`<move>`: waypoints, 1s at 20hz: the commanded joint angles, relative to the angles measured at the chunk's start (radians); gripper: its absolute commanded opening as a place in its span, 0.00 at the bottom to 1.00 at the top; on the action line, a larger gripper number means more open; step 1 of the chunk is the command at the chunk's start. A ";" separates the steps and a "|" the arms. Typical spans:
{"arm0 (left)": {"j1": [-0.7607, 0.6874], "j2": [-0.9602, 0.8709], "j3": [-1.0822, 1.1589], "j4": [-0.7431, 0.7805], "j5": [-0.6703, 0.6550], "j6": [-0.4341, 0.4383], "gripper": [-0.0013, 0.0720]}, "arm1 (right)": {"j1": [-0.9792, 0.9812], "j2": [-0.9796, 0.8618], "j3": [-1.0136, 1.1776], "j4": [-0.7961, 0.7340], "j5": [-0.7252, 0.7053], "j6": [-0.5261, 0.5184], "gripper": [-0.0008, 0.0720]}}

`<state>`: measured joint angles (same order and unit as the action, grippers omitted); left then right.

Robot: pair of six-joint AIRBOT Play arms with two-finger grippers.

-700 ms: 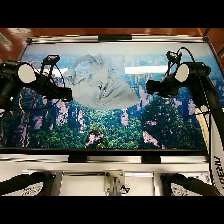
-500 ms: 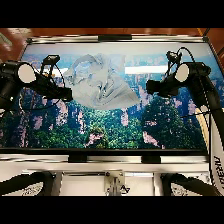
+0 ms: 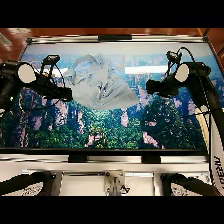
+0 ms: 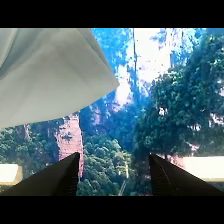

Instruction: Fold the shirts.

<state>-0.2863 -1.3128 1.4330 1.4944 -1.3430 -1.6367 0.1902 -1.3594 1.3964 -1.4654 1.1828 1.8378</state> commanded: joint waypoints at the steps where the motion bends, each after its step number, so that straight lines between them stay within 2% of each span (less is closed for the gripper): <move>1: 0.001 0.001 0.000 0.000 0.001 -0.002 0.86 | 0.001 0.000 0.000 0.012 -0.093 0.009 0.77; 3: 0.001 -0.002 0.000 -0.018 0.053 -0.011 0.86 | 0.001 0.000 0.000 0.027 -0.084 0.008 0.77; 8: 0.001 -0.008 0.000 -0.138 0.317 -0.011 0.86 | 0.001 0.000 0.000 0.026 -0.057 0.008 0.77; 11: 0.007 -0.026 0.000 -0.163 0.423 -0.012 0.86 | 0.001 -0.001 0.000 0.023 -0.044 0.007 0.77; 13: 0.040 -0.094 0.000 -0.174 0.438 -0.069 1.00 | 0.001 -0.005 0.000 0.022 -0.043 -0.013 0.77; 14: 0.066 -0.147 0.000 -0.216 0.436 -0.066 1.00 | 0.001 -0.006 -0.001 0.023 -0.042 -0.019 0.78; 15: 0.090 -0.200 0.000 -0.280 0.436 -0.045 1.00 | 0.001 -0.009 -0.001 0.024 -0.040 -0.019 0.78; 16: 0.113 -0.256 0.000 -0.359 0.435 -0.011 1.00 | 0.001 -0.011 0.000 0.024 -0.035 -0.020 0.84; 17: 0.134 -0.314 0.000 -0.454 0.435 0.031 1.00 | 0.001 -0.012 -0.001 0.025 -0.029 -0.024 0.95; 20: 0.169 -0.456 0.000 -0.658 0.439 0.139 1.00 | 0.001 -0.012 -0.001 0.024 -0.004 -0.041 0.95</move>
<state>-0.1551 -1.6444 1.4330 1.0485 -0.9161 -1.5932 0.1902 -1.3701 1.3960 -1.4418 1.1580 1.8126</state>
